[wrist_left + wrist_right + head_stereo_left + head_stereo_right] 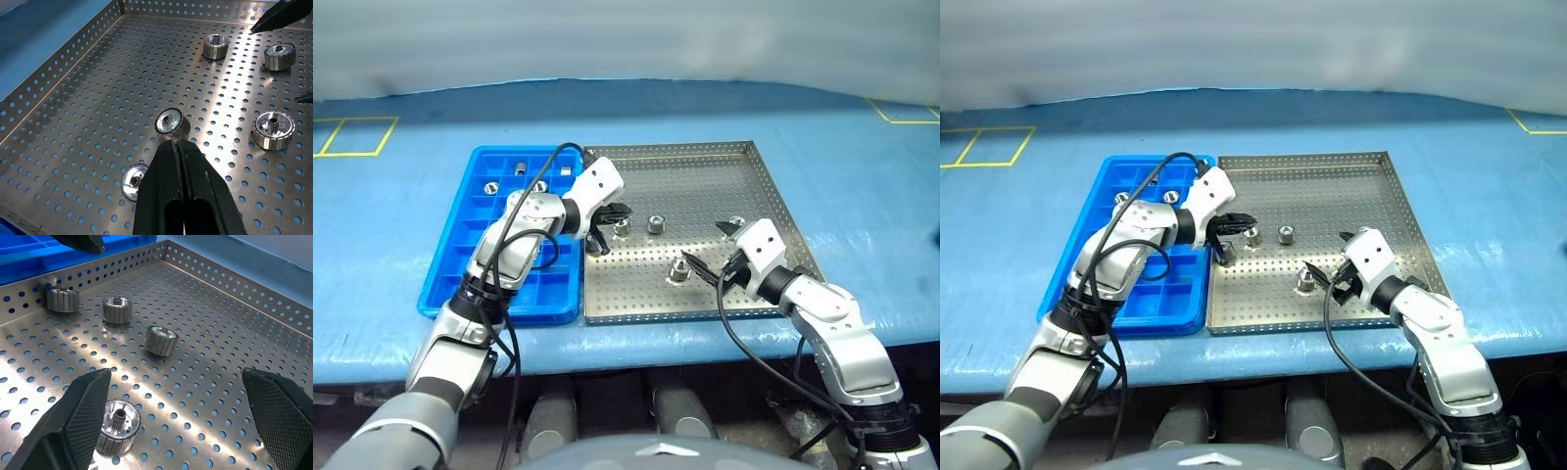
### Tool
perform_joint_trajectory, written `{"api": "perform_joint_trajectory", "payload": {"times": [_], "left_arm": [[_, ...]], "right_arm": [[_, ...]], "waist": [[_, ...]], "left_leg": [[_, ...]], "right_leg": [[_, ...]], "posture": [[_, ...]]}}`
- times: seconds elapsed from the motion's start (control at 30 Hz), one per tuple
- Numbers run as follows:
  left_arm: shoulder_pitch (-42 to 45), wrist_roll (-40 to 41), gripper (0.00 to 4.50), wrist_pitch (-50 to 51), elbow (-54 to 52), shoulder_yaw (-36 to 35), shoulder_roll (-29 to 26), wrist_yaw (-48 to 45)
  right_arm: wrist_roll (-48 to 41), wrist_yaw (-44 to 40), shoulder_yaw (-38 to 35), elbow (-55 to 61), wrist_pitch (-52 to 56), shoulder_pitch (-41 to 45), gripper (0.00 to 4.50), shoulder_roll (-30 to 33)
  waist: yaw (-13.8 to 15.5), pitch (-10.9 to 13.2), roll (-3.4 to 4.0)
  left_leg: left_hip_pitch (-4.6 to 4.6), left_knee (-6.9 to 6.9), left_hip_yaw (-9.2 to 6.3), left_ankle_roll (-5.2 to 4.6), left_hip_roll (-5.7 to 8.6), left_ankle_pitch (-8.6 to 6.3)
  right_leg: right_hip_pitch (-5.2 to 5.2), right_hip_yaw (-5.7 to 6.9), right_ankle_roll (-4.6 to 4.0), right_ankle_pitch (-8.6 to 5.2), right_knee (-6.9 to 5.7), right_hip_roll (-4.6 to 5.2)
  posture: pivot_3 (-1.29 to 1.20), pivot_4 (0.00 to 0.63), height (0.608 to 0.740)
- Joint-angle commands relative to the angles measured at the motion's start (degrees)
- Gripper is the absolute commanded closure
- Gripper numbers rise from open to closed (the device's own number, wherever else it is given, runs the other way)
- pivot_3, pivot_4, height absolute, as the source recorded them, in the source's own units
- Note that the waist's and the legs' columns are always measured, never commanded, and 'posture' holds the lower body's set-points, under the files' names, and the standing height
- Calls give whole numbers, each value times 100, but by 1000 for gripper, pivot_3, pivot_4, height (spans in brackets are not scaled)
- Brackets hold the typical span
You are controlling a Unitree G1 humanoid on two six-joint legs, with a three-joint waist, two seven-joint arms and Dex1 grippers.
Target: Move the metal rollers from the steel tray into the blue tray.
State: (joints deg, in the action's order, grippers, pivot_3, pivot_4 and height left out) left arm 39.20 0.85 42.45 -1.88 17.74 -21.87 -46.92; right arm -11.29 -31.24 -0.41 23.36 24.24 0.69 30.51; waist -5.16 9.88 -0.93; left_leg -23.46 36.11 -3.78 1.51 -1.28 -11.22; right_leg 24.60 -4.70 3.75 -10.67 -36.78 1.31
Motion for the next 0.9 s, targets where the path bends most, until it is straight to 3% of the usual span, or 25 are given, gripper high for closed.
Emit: {"api": "perform_joint_trajectory", "payload": {"times": [0.03, 0.33, 0.9], "left_arm": [[226, -291, 3852, -380, 177, 353, -21, 86], [614, -714, 890, -151, 1159, 774, 285, 412], [837, -1341, 890, -777, 2476, 1058, 733, 936]], "right_arm": [[21, 26, 3, 94, -96, 38, 0, -41], [74, 38, -3, 92, -149, -18, 0, -110], [126, 26, 22, 41, -191, -96, 0, -196]], "waist": [[9, 0, 0], [-9, 0, 0], [-27, 1, -2]], "left_leg": [[0, 0, 0, 0, 0, 0], [-3, 0, 0, 0, 2, 0], [-4, 0, 1, 0, 3, 0]], "right_leg": [[0, 0, 0, 0, 0, 0], [0, 0, 1, 1, 3, 0], [1, -3, 5, 3, 6, 1]], "posture": [[-77, 150, 740], [-99, 150, 740], [-104, 150, 740]]}}
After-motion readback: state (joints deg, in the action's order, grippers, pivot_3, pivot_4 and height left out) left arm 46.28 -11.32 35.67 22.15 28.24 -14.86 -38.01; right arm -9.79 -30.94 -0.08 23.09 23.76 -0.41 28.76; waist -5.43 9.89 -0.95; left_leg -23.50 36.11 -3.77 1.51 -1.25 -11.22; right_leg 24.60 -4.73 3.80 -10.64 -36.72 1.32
